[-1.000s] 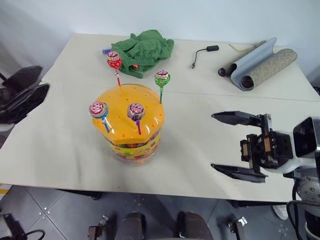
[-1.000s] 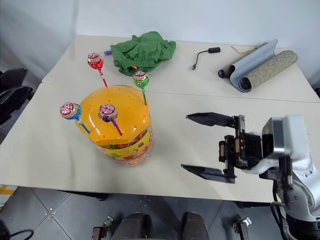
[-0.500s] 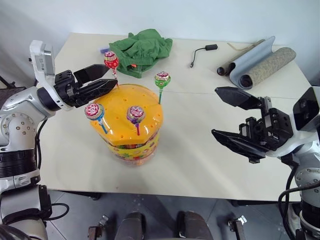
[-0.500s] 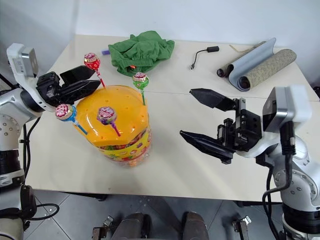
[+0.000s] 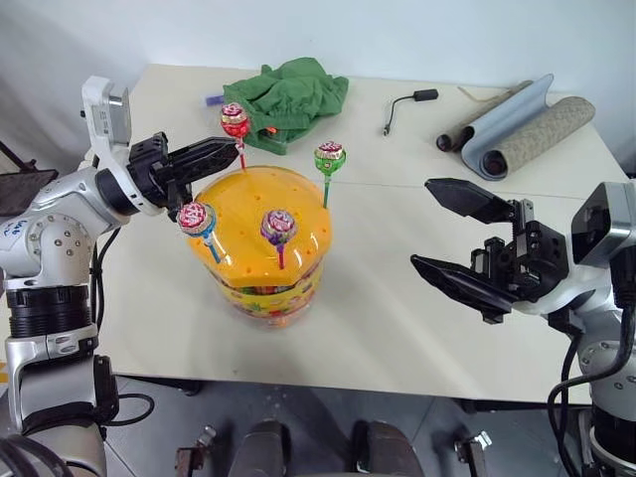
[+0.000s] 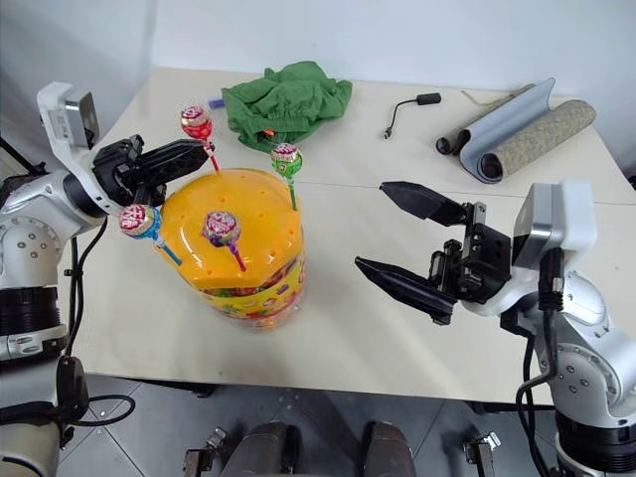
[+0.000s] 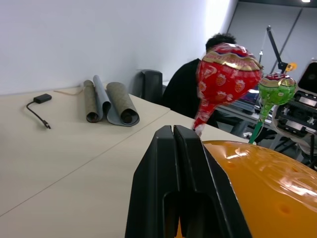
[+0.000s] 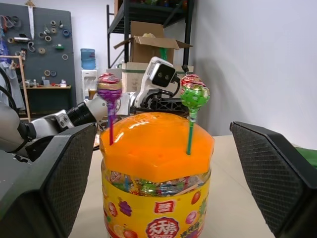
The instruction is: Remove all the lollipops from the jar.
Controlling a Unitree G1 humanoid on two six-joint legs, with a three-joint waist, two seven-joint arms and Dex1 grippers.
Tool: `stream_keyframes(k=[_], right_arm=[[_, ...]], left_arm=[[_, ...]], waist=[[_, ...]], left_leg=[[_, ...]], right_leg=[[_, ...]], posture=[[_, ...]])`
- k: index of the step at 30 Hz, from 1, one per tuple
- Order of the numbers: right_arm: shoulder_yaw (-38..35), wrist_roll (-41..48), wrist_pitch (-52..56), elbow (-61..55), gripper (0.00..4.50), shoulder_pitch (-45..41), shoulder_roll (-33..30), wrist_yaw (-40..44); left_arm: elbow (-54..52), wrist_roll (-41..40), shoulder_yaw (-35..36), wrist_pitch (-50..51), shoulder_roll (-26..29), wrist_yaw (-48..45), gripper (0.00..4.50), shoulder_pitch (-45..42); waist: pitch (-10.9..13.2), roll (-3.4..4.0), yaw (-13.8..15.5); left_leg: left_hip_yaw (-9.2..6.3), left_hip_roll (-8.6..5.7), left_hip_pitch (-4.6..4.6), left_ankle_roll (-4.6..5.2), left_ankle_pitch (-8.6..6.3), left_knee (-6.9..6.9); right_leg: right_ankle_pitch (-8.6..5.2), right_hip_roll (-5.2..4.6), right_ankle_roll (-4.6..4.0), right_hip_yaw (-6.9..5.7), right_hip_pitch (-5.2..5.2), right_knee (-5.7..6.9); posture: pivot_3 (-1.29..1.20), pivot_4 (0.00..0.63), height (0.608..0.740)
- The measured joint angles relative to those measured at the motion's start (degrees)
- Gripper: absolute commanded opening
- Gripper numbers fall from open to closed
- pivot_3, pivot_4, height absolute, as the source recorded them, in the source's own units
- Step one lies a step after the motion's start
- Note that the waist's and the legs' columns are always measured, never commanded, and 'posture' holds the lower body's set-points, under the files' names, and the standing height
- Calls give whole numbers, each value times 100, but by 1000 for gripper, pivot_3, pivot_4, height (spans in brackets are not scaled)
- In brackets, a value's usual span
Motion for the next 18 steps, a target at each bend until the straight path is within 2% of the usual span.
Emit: stream_keyframes(k=[4, 7, 12, 18], right_arm=[[0, -70, -37, 0, 4500, 0, 43, 0], [0, -117, -64, 0, 4500, 0, 56, 2], [1, -121, -66, 0, 4500, -1, 57, 14], [1, -122, -67, 0, 4500, -22, 58, 31]], left_arm=[[133, -15, 19, 128, -59, -35, 42, -64], [148, 50, 18, 284, 29, 88, 530, -65], [140, 149, 8, 77, 56, -233, 2004, -65], [184, 154, 1, -155, -34, -636, 2004, -84]], waist=[[0, 0, 1], [0, 0, -2], [0, 0, -1], [0, 0, 1]], left_leg=[[1, 0, 0, 0, 0, 1], [-1, 0, 0, 0, 0, 1], [2, 0, 0, 0, 0, 1], [4, 0, 0, 0, 0, 3]], right_leg=[[0, 0, 0, 0, 0, 0], [0, 0, 0, 0, 0, 0], [0, 0, 0, 0, 0, 0], [0, 0, 0, 0, 1, 0]], posture=[[0, 150, 740], [0, 150, 740], [0, 150, 740], [0, 150, 740]])
